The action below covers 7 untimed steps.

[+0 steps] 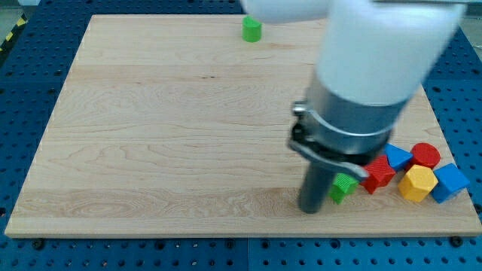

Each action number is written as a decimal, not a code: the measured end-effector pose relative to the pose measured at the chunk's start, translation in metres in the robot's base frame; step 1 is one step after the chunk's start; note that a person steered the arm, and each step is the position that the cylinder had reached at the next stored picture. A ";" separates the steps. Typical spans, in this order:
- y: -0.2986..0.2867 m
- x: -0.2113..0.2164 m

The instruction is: Move the green star below the red star

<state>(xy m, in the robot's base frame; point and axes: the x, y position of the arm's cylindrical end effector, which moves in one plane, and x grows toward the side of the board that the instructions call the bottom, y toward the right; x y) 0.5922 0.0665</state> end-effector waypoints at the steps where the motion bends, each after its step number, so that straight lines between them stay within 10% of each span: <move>1: -0.021 -0.024; 5: 0.022 0.024; 7: 0.003 -0.033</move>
<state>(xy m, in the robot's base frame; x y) 0.5588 0.0699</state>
